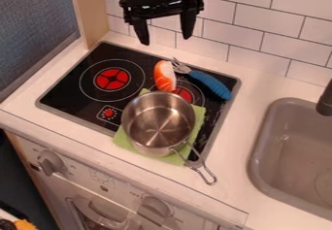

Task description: Put the silver pot on the left burner

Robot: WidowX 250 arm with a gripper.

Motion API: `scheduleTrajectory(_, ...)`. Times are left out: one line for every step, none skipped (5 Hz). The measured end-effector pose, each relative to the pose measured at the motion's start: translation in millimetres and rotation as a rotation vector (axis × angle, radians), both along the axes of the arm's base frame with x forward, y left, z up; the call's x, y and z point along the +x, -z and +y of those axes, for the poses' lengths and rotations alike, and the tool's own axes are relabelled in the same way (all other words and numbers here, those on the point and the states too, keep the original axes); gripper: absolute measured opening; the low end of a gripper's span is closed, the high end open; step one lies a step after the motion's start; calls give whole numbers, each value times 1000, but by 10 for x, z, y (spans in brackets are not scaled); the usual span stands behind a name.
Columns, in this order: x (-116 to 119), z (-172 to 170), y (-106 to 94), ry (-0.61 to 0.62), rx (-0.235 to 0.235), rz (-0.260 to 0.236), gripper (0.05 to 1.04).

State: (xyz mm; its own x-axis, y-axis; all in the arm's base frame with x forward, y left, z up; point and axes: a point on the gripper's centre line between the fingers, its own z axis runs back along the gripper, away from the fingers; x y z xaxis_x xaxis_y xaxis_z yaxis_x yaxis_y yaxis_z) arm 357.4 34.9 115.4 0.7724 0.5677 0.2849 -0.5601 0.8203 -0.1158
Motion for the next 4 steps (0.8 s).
scheduleTrajectory(-30,-18,113,7,-10,31,1001)
scheduleTrajectory(-275,75,201,70,-49,45,1001)
scheduleTrajectory(-513,133,193,99,-72,38,1001)
scheduleTrajectory(-722,171,235,146,-69,67,1001)
